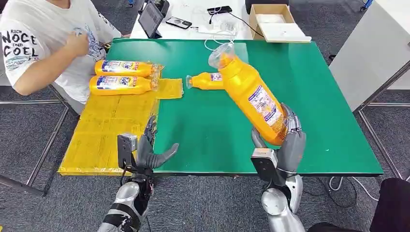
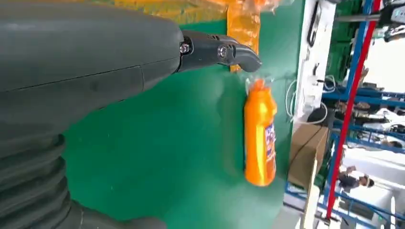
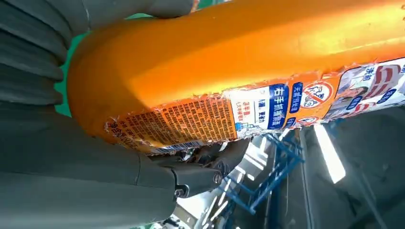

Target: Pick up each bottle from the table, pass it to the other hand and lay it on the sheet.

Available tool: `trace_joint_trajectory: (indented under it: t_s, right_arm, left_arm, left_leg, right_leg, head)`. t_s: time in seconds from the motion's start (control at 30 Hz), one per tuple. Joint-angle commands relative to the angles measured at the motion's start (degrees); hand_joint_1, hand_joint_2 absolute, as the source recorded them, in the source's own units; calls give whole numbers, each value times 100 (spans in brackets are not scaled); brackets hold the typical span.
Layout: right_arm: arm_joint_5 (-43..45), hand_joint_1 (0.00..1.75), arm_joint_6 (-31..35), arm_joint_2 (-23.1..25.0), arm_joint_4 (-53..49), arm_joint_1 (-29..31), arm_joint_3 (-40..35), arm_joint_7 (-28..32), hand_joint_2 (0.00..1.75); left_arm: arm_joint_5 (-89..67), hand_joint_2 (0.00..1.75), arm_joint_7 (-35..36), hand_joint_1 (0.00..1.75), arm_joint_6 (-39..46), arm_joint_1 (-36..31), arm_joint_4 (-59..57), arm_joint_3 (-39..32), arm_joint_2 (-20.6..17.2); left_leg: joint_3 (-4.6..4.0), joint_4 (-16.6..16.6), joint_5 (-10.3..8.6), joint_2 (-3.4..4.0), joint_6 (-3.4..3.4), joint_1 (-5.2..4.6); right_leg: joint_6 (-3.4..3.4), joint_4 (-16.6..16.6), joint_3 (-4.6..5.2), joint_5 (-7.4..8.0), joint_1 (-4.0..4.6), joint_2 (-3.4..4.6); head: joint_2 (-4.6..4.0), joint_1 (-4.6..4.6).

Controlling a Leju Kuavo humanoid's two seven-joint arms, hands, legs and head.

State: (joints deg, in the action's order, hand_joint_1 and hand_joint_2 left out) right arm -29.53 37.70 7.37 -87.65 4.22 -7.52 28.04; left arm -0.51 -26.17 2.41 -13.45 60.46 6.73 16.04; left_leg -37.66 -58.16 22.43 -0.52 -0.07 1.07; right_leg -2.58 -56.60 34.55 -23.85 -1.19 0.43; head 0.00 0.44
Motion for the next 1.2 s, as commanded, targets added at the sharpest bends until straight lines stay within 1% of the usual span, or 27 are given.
trace_joint_trajectory:
  t_s: [0.03,0.1,0.13,0.17,0.2,0.23,0.27,0.3,0.33,0.37,0.43,0.47,0.5,0.6,0.63,0.7,0.77,0.83,0.87,0.9,0.93,1.0,1.03,1.07,1.13,1.17,1.2]
  right_arm:
    - [108,175,-119,200,276,-20,44,751,175]
    - [25,175,-101,263,422,-76,-166,815,175]
    - [18,175,-111,288,568,-94,-302,830,175]
    - [20,175,-124,306,689,-96,-371,839,175]
    - [30,175,-107,315,732,-95,-396,879,175]
    - [30,175,-107,315,732,-95,-396,879,175]
    - [30,175,-107,315,732,-95,-396,879,175]
    - [44,175,-103,301,741,-84,-379,884,175]
    - [138,175,-459,293,851,-108,-471,809,175]
    - [99,175,-571,317,1038,-113,-562,847,175]
    - [62,175,-713,368,1409,-116,-758,936,175]
    - [92,175,-782,408,1594,-117,-835,957,175]
    - [100,175,-791,422,1626,-118,-846,968,175]
    - [118,175,-918,468,1911,-98,-987,994,175]
    - [134,175,-935,490,1963,-94,-1000,990,175]
    - [134,175,-951,491,1977,-90,-1011,990,175]
    - [134,175,-951,491,1977,-90,-1011,990,175]
    - [133,175,-974,478,1936,-85,-1003,984,175]
    - [139,175,-991,483,1925,-90,-991,976,175]
    - [169,175,-1022,490,1926,-86,-966,929,175]
    - [178,175,-1057,489,1917,-93,-945,918,175]
    - [189,175,-1122,495,1921,-103,-887,864,175]
    - [159,175,-1161,492,1940,-104,-880,828,175]
    - [151,175,-1184,493,1957,-105,-878,819,175]
    - [151,175,-1184,493,1957,-105,-878,819,175]
    - [151,175,-1184,493,1957,-105,-878,819,175]
    - [151,175,-1184,493,1957,-105,-878,819,175]
  left_arm:
    - [590,175,288,0,-828,-233,-173,399,-356]
    - [994,175,286,0,-1383,-220,-229,351,-388]
    - [1203,175,286,0,-1704,-181,-183,366,-406]
    - [1288,175,272,0,-1802,-134,-92,364,-409]
    - [1294,175,274,0,-1802,-103,-38,373,-408]
    - [1294,175,274,0,-1802,-103,-38,373,-408]
    - [1294,175,274,0,-1802,-103,-38,373,-408]
    - [1295,175,280,0,-1802,-96,-14,382,-399]
    - [1630,175,303,0,-2223,-57,94,401,-418]
    - [1775,175,329,0,-2410,-9,225,438,-440]
    - [1684,175,250,0,-2445,63,496,556,-507]
    - [1768,175,252,0,-2598,90,579,590,-520]
    - [1771,175,254,0,-2597,98,595,590,-519]
    - [1878,175,236,0,-2738,143,679,615,-507]
    - [1964,175,210,0,-2831,161,715,609,-493]
    - [1982,175,213,0,-2849,167,729,611,-491]
    - [1982,175,213,0,-2849,167,729,611,-491]
    - [1999,175,212,0,-2866,177,755,610,-493]
    - [2118,175,195,0,-2970,198,781,581,-477]
    - [2170,175,206,0,-2992,231,844,556,-477]
    - [2199,175,214,0,-3007,264,907,543,-475]
    - [2231,175,235,0,-3033,318,1019,530,-477]
    - [2248,175,226,0,-3073,337,1059,527,-474]
    - [2239,175,225,0,-3080,348,1087,532,-474]
    - [2239,175,225,0,-3080,348,1087,532,-474]
    - [2239,175,225,0,-3080,348,1087,532,-474]
    - [2239,175,225,0,-3080,348,1087,532,-474]
  left_leg:
    - [16,3,4,1,2,2]
    - [22,7,6,12,2,2]
    - [40,9,13,22,2,3]
    - [22,8,7,13,1,3]
    - [44,9,15,24,2,5]
    - [27,8,9,16,1,4]
    - [42,10,14,18,2,2]
    - [29,7,10,13,2,4]
    - [33,7,12,14,3,4]
    - [18,7,6,12,3,4]
    - [44,8,16,21,5,5]
    - [76,10,29,28,10,5]
    - [28,8,11,21,2,6]
    - [52,12,20,28,2,6]
    - [20,8,7,13,0,5]
    - [43,10,16,15,2,5]
    - [19,6,9,15,2,7]
    - [43,5,20,21,5,7]
    - [23,6,10,9,4,6]
    - [34,6,15,11,6,4]
    - [18,5,9,10,4,5]
    - [35,4,17,17,6,5]
    - [16,5,9,10,3,3]
    - [26,5,13,12,4,5]
    - [12,6,6,7,2,4]
    - [26,6,12,9,3,5]
    - [18,6,8,6,2,4]
  right_leg:
    - [10,4,-18,-4,4,-5]
    - [12,7,-21,-3,4,6]
    - [18,9,-37,-7,7,14]
    - [11,8,-22,-3,5,8]
    - [19,11,-40,-8,9,15]
    - [13,8,-25,-4,7,10]
    - [17,10,-39,-9,7,10]
    - [14,8,-29,-6,7,6]
    - [15,8,-33,-7,7,6]
    - [10,8,-19,-2,6,6]
    - [18,12,-44,-9,9,12]
    - [29,15,-75,-20,12,12]
    - [13,11,-29,-3,9,15]
    - [23,13,-50,-11,10,18]
    - [13,8,-22,-4,7,7]
    - [20,10,-44,-13,9,7]
    - [12,8,-21,-4,9,10]
    - [19,9,-44,-13,11,11]
    - [13,7,-27,-8,9,2]
    - [16,7,-37,-12,8,2]
    - [12,6,-21,-6,7,5]
    - [18,7,-38,-12,9,8]
    - [12,4,-19,-7,5,4]
    - [16,6,-30,-10,8,4]
    - [12,4,-15,-6,5,2]
    - [16,6,-30,-10,7,2]
    - [13,5,-22,-8,6,1]
  head:
    - [0,2]
    - [0,2]
    - [0,0]
    - [0,2]
    - [0,0]
    - [0,0]
    - [0,2]
    - [0,2]
    - [0,0]
    - [0,2]
    - [0,0]
    - [0,2]
    - [0,4]
    - [0,2]
    - [0,2]
    - [0,2]
    - [0,2]
    - [0,2]
    - [0,2]
    - [0,2]
    - [0,2]
    - [0,2]
    - [0,2]
    - [0,2]
    - [0,0]
    - [0,2]
    - [0,2]
